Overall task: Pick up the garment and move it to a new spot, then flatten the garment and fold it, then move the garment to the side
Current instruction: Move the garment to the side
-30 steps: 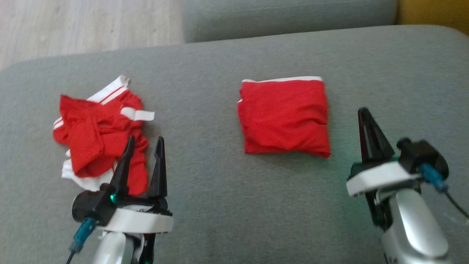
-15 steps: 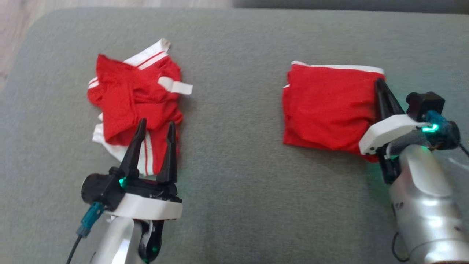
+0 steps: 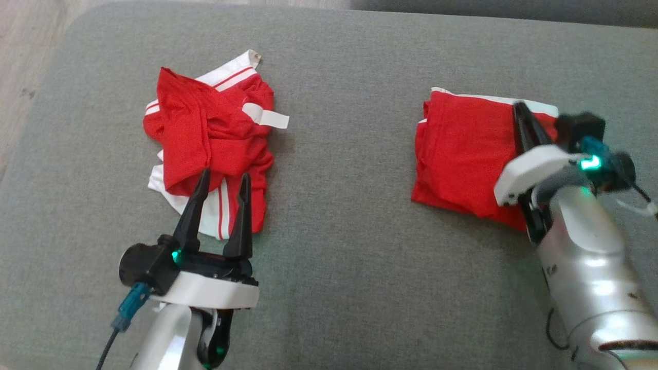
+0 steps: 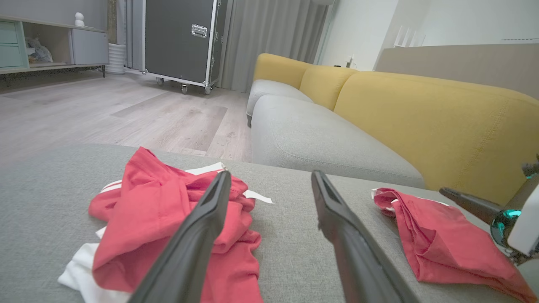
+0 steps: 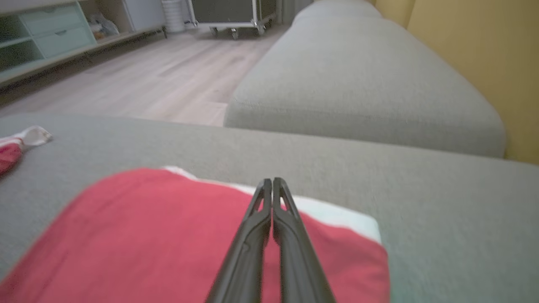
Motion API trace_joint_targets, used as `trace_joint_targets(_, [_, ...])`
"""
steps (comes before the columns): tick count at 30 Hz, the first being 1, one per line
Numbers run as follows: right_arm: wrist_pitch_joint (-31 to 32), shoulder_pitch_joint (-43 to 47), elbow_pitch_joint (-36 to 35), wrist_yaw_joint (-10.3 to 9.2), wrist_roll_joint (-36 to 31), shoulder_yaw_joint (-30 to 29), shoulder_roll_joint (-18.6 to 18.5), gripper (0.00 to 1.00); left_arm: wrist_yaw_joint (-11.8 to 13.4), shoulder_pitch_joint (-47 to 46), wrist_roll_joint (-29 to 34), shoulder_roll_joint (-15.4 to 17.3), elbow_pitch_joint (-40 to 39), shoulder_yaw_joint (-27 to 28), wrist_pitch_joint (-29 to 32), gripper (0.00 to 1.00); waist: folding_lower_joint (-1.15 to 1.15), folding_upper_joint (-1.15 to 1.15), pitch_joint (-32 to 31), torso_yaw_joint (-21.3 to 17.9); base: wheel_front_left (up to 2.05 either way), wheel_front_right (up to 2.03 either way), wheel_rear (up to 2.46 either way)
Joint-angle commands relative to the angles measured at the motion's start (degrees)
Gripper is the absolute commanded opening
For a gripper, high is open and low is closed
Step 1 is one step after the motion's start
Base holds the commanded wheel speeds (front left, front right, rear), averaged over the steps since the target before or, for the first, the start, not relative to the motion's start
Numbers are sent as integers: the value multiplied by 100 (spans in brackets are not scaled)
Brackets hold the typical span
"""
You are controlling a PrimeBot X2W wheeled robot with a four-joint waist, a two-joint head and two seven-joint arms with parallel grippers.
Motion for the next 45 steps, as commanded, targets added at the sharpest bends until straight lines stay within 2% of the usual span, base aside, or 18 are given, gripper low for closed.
trace_joint_targets(1, [-73,-228,-216,-5,71,182,102,0,9,-209,-14,34,-169,183,-30,100,0,0,-8,16,0,0,0])
trace_joint_targets(7, [-77,-265,-270,-5,934,1396,111,0,9,-262,-18,17,-181,105,-30,100,0,0,84,183,0,0,0])
trace_joint_targets(13, [43,-166,395,-5,1249,2173,112,0,9,-373,40,7,-137,24,-30,100,0,0,89,311,0,0,0])
trace_joint_targets(18, [-13,-120,527,-5,1484,2456,112,0,9,-330,66,3,-137,140,-30,100,0,0,-13,196,0,0,0])
trace_joint_targets(22, [-67,-145,347,-5,1591,2421,112,0,9,-252,96,8,-174,232,-30,100,0,0,-161,-40,0,0,0])
trace_joint_targets(25, [-75,-127,37,-5,1581,2174,112,0,9,-196,116,15,-227,317,-30,100,0,0,-278,-274,0,0,0])
trace_joint_targets(33, [-77,609,-1504,-5,1158,1208,91,0,9,-15,139,7,-380,524,-30,100,0,0,-601,-920,0,0,0])
trace_joint_targets(36, [-78,973,-2054,-5,1030,889,94,0,9,76,92,2,-413,760,-30,100,0,0,-678,-1161,0,0,0])
trace_joint_targets(38, [-78,1241,-2459,-5,911,747,98,88,9,121,77,1,-428,879,-30,100,0,0,-703,-1287,0,0,0])
trace_joint_targets(39, [-78,1389,-2647,-5,898,673,101,100,9,142,91,4,-430,903,-30,100,0,0,-720,-1341,0,0,0])
trace_joint_targets(45, [-78,2156,-3382,-5,1067,630,110,100,9,255,147,11,-422,994,-30,100,0,0,-774,-1553,0,0,0])
